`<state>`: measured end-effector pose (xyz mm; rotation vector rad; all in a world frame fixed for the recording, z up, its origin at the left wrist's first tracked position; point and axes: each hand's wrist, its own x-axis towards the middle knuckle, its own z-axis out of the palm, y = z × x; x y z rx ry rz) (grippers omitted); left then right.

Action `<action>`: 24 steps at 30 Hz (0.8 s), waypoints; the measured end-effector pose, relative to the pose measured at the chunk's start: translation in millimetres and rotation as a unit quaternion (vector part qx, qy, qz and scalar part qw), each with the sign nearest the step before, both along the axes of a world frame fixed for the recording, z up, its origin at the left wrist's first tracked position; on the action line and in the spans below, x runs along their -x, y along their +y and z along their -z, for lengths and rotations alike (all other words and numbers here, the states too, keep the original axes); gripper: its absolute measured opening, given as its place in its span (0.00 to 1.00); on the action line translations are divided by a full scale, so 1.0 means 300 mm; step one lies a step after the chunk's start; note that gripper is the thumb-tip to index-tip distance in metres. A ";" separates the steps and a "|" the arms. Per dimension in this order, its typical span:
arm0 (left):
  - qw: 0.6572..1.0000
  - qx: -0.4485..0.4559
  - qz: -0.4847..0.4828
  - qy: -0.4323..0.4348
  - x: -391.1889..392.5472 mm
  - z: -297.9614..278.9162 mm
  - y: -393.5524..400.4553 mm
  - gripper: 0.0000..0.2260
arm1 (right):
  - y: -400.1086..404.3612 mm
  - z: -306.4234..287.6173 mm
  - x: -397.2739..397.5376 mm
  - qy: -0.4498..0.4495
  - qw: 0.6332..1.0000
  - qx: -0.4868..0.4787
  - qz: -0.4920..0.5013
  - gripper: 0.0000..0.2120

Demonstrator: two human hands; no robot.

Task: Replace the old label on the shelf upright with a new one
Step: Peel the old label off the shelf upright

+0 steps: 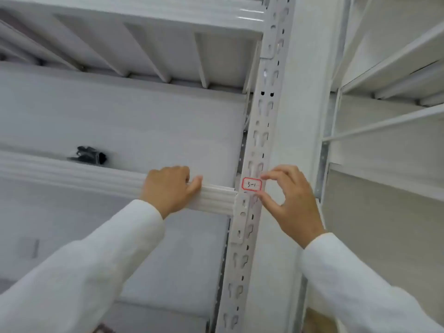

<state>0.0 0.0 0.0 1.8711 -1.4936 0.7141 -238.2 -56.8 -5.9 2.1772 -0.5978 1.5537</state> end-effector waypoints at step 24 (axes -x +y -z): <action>0.886 -0.089 0.400 0.216 0.188 -0.040 -0.115 0.27 | 0.022 0.056 -0.066 -0.050 0.991 -0.059 0.107 0.10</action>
